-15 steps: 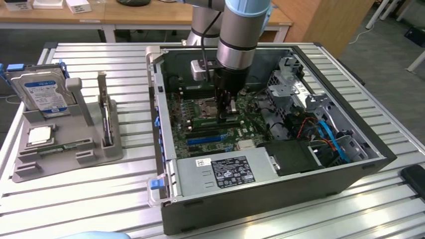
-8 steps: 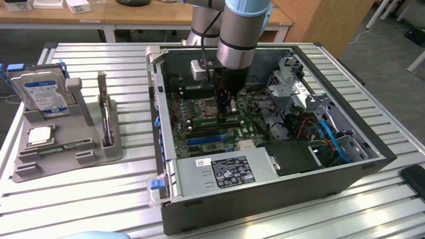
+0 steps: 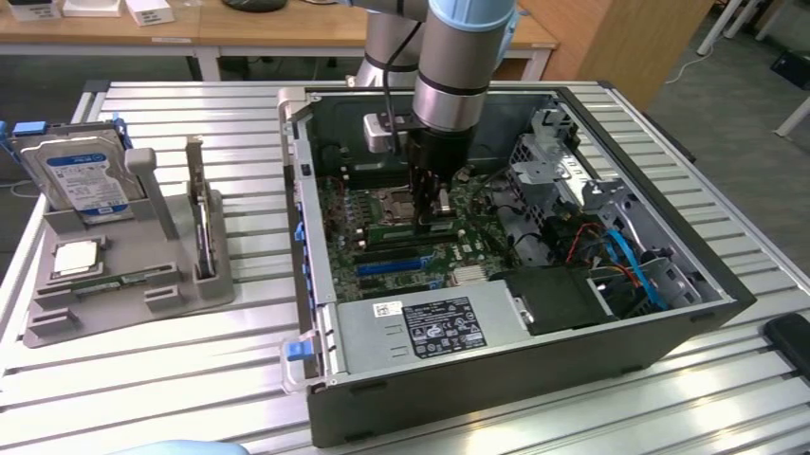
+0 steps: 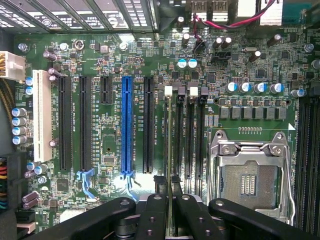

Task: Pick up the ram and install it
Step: 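Insert the ram into the slot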

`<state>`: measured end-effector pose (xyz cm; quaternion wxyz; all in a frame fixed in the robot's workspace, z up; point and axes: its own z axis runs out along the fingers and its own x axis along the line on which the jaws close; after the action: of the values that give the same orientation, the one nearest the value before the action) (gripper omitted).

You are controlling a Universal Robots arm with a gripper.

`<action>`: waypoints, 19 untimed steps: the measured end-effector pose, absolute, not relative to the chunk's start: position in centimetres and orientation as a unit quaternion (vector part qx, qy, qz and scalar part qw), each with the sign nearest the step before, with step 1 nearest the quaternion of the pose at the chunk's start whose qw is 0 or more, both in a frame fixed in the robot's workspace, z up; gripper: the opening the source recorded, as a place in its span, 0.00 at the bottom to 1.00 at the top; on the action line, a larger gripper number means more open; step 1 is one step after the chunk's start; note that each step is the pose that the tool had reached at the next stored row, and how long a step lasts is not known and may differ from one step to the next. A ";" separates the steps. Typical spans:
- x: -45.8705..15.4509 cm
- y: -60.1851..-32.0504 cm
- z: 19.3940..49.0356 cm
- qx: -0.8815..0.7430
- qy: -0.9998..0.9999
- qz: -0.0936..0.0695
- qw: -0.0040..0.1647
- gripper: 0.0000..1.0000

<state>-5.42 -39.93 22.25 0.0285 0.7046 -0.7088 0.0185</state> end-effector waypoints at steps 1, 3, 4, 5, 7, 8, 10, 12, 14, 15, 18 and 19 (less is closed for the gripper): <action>-5.4 -39.9 22.2 0.705 -0.709 0.019 0.029 0.13; -5.4 -39.9 22.2 0.705 -0.709 0.019 0.029 0.13; -5.4 -39.9 22.2 0.705 -0.709 0.019 0.029 0.13; -5.4 -39.9 22.2 0.705 -0.709 0.019 0.029 0.13; -5.4 -39.9 22.2 0.705 -0.709 0.019 0.029 0.13; -5.4 -39.9 22.2 0.705 -0.709 0.019 0.029 0.13; -5.4 -39.9 22.2 0.705 -0.709 0.020 0.030 0.13; -5.4 -39.9 22.2 0.705 -0.709 0.020 0.030 0.13; -5.4 -39.9 22.2 0.705 -0.709 0.020 0.030 0.13; -5.4 -39.9 22.2 0.705 -0.709 0.020 0.030 0.13; -5.4 -39.9 22.1 0.704 -0.709 0.021 0.031 0.13; -5.4 -39.9 22.1 0.705 -0.709 0.021 0.031 0.13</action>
<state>-5.42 -39.87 22.15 0.0307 0.7045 -0.7087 0.0208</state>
